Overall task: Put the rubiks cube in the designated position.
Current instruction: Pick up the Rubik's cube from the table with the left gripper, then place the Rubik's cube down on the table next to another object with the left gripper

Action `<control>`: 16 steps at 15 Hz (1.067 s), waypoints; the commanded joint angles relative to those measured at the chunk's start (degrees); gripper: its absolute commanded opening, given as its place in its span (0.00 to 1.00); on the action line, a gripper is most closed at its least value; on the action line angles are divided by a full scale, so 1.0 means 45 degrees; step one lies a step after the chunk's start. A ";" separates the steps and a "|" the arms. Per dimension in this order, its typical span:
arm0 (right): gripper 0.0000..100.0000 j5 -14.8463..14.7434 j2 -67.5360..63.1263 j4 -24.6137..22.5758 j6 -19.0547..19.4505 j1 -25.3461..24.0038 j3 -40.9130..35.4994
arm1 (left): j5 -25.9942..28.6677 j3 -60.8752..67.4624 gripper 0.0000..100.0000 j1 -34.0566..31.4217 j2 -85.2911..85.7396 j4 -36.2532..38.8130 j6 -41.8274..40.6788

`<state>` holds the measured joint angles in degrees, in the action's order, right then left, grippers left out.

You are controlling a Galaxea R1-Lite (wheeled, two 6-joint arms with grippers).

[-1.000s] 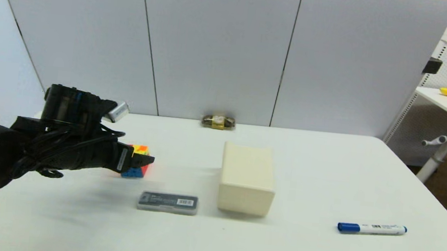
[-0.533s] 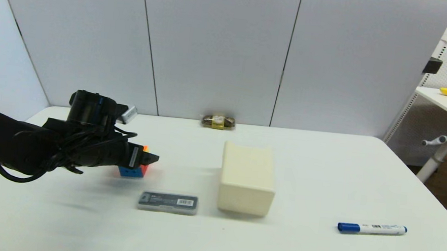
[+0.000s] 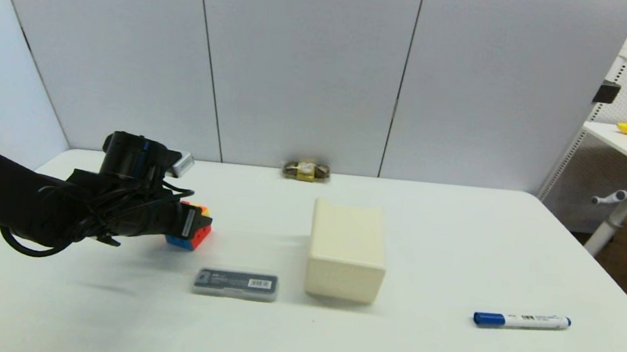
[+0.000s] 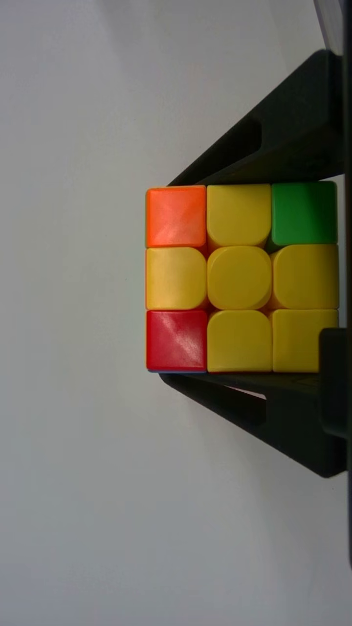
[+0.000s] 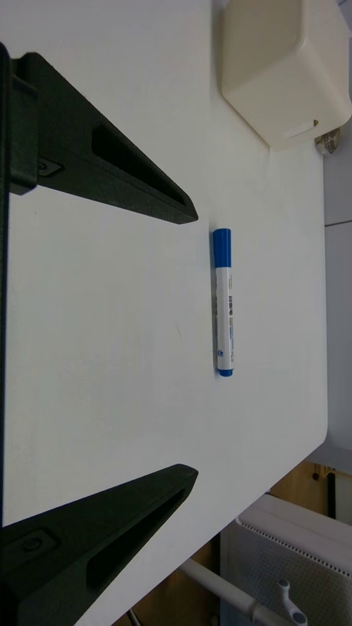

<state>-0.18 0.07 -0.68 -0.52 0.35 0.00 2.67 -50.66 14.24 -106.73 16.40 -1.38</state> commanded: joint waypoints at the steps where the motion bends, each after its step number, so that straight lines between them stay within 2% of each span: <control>1: 1.00 0.0002 -0.0016 -0.0005 -0.0001 0.0000 -0.0039 | -0.0125 0.0009 0.00 -0.0020 0.0104 0.0028 -0.0006; 4: 1.00 0.0002 -0.0016 -0.0005 -0.0001 0.0000 -0.0039 | -0.0125 -0.0655 0.00 0.0332 0.0905 0.0556 -0.0124; 9: 1.00 0.0002 -0.0016 -0.0005 -0.0001 0.0000 -0.0039 | -0.0046 -0.4093 0.00 0.3105 0.1296 0.1220 0.0033; 16: 1.00 0.0002 -0.0016 -0.0005 -0.0001 0.0000 -0.0039 | -0.0027 -0.6476 0.00 0.5371 -0.0091 0.1161 0.0404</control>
<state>-0.18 0.07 -0.68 -0.52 0.33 0.00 2.54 -78.34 37.01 -105.20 21.49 0.24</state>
